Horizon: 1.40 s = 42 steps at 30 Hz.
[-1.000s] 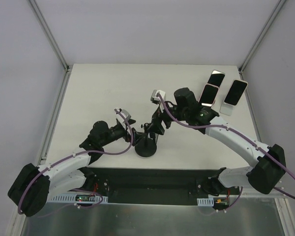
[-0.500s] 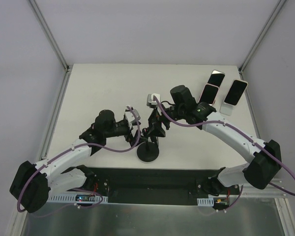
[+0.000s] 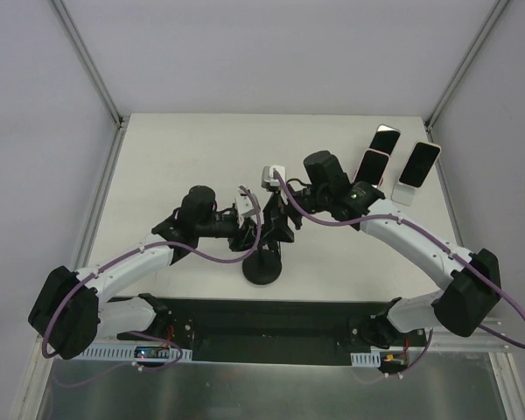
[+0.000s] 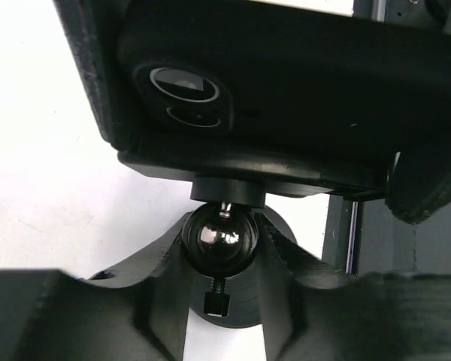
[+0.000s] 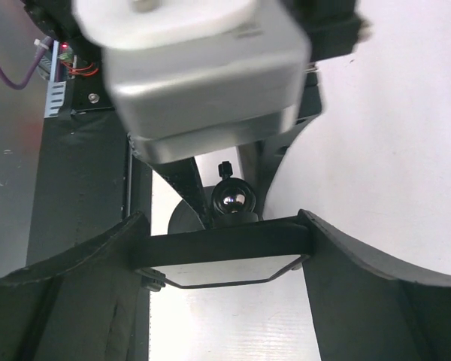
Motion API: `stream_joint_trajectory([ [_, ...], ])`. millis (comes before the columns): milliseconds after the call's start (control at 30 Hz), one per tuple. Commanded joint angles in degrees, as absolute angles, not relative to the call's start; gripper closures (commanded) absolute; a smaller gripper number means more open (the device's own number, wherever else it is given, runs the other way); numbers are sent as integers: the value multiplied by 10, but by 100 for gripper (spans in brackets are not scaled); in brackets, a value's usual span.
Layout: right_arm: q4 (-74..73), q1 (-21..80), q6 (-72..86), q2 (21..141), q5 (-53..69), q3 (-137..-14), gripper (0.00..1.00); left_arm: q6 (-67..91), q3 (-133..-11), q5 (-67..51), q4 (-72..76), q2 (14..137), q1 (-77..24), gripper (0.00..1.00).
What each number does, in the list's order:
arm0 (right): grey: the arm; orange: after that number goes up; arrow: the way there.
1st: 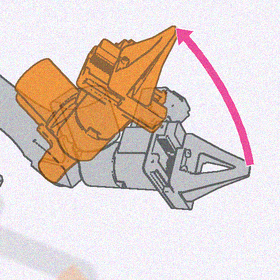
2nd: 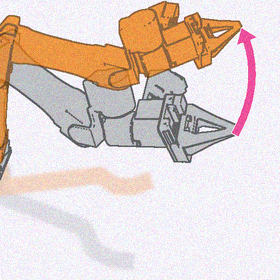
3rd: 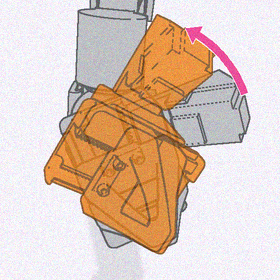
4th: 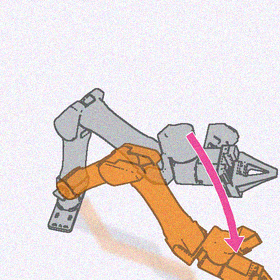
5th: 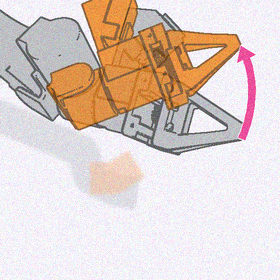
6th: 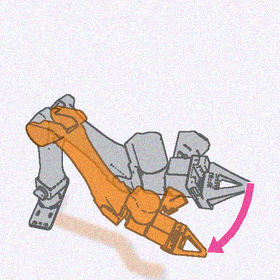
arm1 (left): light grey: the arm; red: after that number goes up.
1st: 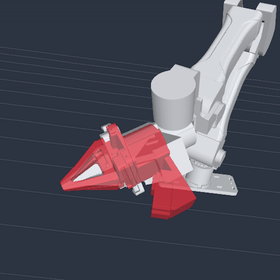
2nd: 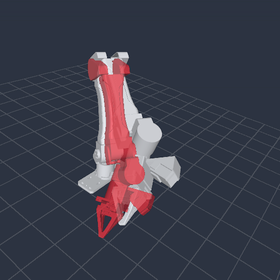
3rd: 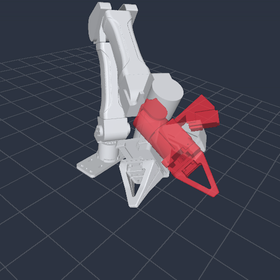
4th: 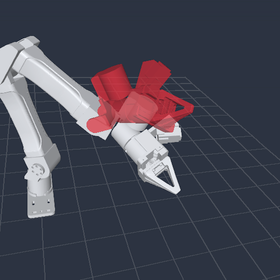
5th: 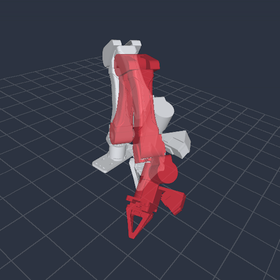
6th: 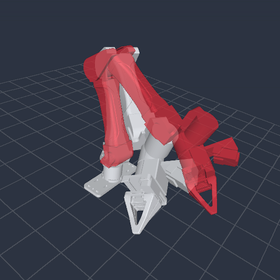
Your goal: Remove the phone from the phone stand
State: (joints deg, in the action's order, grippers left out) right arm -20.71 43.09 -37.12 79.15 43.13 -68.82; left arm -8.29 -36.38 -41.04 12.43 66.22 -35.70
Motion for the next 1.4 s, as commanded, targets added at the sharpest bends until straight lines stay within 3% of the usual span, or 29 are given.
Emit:
stream_joint_trajectory([
  [0,-134,435,-365,768,488,-710,98,-97,-386,-428,132,663,-353,81],
  [33,-132,434,-363,768,484,-709,96,-98,-385,-420,132,661,-354,87],
  [100,-132,434,-356,766,479,-709,68,-102,-382,-408,130,648,-353,99],
  [133,-133,434,-353,766,473,-710,53,-105,-382,-397,127,643,-354,100],
  [167,-131,434,-348,763,469,-710,29,-107,-381,-373,126,630,-353,100],
  [267,-132,433,-326,752,441,-708,4,-119,-382,-301,111,607,-353,100],
  [500,-123,419,-147,708,307,-701,4,-111,-376,-133,106,590,-354,100],
  [667,24,421,-27,625,219,-599,4,-58,-345,-75,141,577,-353,100],
  [967,-201,512,-71,704,-46,-752,1,-1,-322,-80,156,568,-354,100],
  [1200,-192,584,-76,763,-187,-777,13,34,-306,-82,143,553,-354,100],
  [1367,-140,598,-79,786,-168,-755,24,41,-306,-87,136,548,-354,100],
])
